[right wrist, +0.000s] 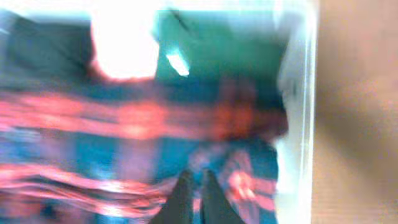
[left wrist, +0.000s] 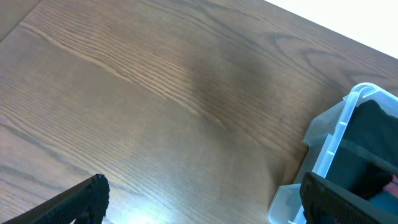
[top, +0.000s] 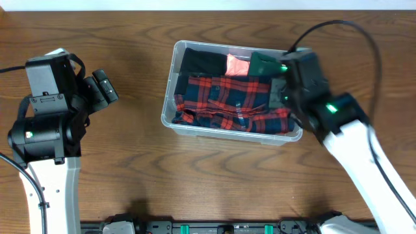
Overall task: Pack container
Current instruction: 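Tuck the plaid shirt's right edge into the bin with the right gripper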
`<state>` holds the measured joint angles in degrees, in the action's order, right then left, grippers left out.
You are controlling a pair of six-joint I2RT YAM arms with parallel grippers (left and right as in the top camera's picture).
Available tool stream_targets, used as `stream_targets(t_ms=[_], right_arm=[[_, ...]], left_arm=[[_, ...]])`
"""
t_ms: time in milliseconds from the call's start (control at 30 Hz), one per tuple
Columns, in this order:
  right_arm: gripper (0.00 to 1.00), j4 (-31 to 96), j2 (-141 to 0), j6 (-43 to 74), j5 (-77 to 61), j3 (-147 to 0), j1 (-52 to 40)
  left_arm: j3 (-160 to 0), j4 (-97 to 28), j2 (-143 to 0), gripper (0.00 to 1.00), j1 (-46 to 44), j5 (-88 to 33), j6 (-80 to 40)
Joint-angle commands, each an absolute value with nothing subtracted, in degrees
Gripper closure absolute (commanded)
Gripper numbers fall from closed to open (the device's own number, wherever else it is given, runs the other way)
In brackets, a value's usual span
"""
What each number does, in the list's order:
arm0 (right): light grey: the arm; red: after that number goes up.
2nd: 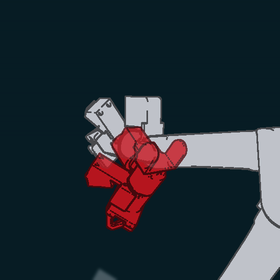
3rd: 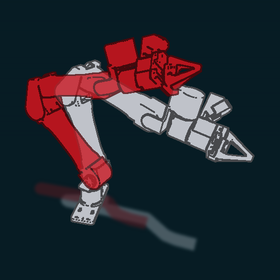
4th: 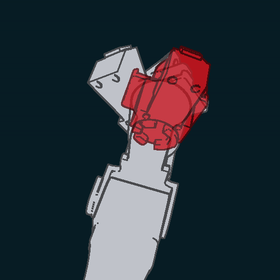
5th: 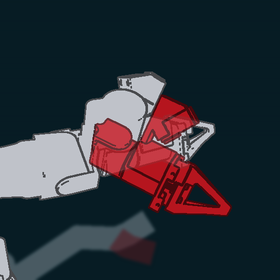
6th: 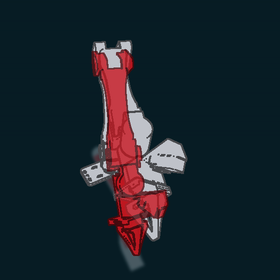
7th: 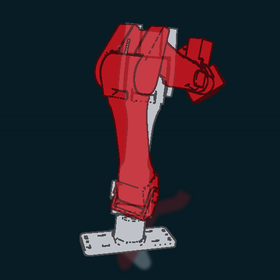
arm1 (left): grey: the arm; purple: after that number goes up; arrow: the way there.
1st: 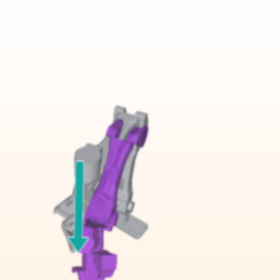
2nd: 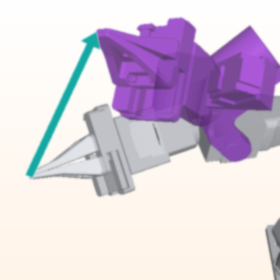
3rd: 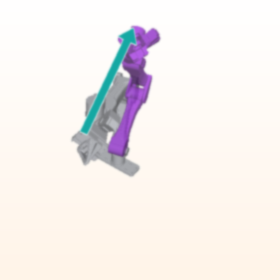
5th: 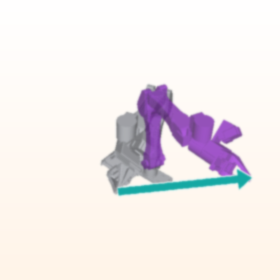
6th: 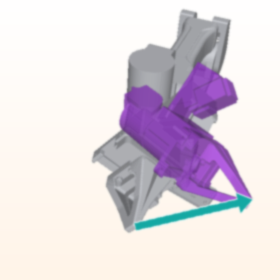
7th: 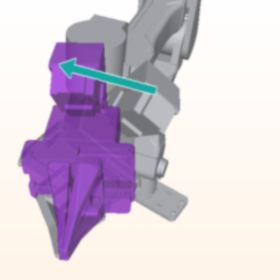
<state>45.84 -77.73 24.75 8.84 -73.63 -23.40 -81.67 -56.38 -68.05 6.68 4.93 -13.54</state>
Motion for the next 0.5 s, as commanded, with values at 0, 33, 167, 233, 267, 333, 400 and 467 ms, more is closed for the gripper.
stream_targets(t_ms=[0,33,167,233,267,333,400,467], right_arm=[[0.97,42.7,-74.9,23.6,10.7,-74.4,-23.9],[0.97,42.2,-75.2,23.6,11.8,-74.2,-23.8],[0.97,41.5,-79.9,23.8,15.5,-73.2,-23.5],[0.98,41.5,-83.9,24.2,15.7,-72.8,-22.9],[0.99,41.5,-86.3,24.4,15.7,-72.8,-22.5],[0.99,41.5,-91.5,24.9,15.6,-72.8,-21.8],[0.99,41.5,-96.0,25.2,14.4,-72.8,-21.6],[0.99,41.8,-99.1,25.2,12.2,-72.8,-21.6]], left_arm=[[-81.6,-56.4,-68.2,0.02,6.9,5.6,-14.0],[-81.6,-56.4,-68.2,0.02,6.9,5.6,-14.0],[-81.6,-56.4,-68.2,0.02,6.9,5.6,-14.0],[-81.6,-56.4,-68.2,0.02,6.9,5.6,-14.0],[-81.6,-56.4,-68.2,0.02,6.9,5.6,-14.0],[-81.6,-56.4,-68.2,0.02,6.9,5.6,-14.0],[-81.6,-56.4,-68.2,0.02,6.9,5.6,-14.0],[-81.6,-56.4,-68.2,0.02,6.9,5.6,-14.0]])
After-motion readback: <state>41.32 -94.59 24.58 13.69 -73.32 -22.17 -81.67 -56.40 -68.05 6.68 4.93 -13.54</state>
